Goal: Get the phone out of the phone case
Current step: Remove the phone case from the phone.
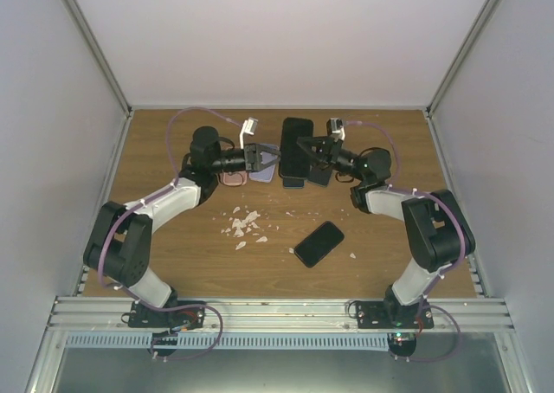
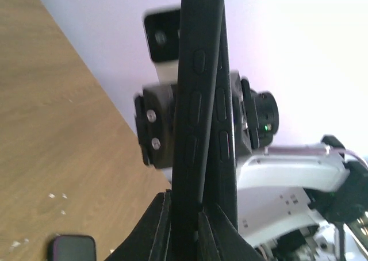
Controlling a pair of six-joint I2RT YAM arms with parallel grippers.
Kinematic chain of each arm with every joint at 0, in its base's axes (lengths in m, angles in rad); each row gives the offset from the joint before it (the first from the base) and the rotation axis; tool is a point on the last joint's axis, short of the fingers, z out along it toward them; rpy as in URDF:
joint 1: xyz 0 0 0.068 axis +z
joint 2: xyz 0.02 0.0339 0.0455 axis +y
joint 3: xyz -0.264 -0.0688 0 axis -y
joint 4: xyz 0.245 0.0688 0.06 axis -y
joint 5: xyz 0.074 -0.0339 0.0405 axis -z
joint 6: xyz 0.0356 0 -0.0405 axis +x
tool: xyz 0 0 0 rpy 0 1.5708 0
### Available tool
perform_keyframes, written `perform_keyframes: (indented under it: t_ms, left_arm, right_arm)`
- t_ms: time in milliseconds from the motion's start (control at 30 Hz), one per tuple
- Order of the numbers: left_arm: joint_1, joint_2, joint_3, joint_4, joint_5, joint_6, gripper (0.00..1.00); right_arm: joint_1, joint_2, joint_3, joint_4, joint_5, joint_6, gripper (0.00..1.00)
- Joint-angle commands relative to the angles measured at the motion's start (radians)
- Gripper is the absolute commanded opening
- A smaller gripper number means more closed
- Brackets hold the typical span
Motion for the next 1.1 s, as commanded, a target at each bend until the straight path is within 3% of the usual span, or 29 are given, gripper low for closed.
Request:
perform_keyframes:
  t_ms: [0, 100, 233, 333, 400, 533, 567, 833, 1067]
  left_arm:
    - [0.042, -0.069, -0.017, 0.104, -0.082, -0.026, 0.0]
    - [0.053, -0.084, -0.036, 0.093, -0.082, -0.026, 0.0]
    - [0.075, -0.099, -0.061, 0.055, -0.092, -0.02, 0.0]
    - [0.101, -0.104, -0.065, -0.024, -0.119, -0.017, 0.0]
    - [0.119, -0.104, -0.06, -0.077, -0.139, -0.019, 0.0]
    - [0.131, -0.1, -0.048, -0.151, -0.169, -0.043, 0.0]
    - [0.131, -0.096, -0.031, -0.207, -0.19, -0.041, 0.0]
    - [0.137, -0.068, 0.017, -0.333, -0.24, -0.097, 0.0]
    - [0.144, -0.055, 0.019, -0.357, -0.257, -0.152, 0.0]
  right_arm:
    - [-0.026, -0.03, -0.014, -0.112, -0.13, -0.085, 0.34]
    - [-0.043, -0.033, -0.01, -0.135, -0.133, -0.102, 0.42]
    - [-0.083, -0.031, 0.007, -0.151, -0.142, -0.115, 0.62]
    - [-0.118, -0.061, 0.032, -0.251, -0.153, -0.221, 0.65]
    - [-0.132, -0.104, 0.08, -0.452, -0.157, -0.419, 0.66]
    - [-0.114, -0.171, 0.296, -1.121, -0.055, -1.028, 0.67]
    - [-0.106, -0.177, 0.333, -1.216, -0.014, -1.148, 0.68]
    - [-0.006, -0.209, 0.459, -1.552, 0.246, -1.702, 0.67]
    - [0.17, -0.257, 0.419, -1.591, 0.56, -1.979, 0.66]
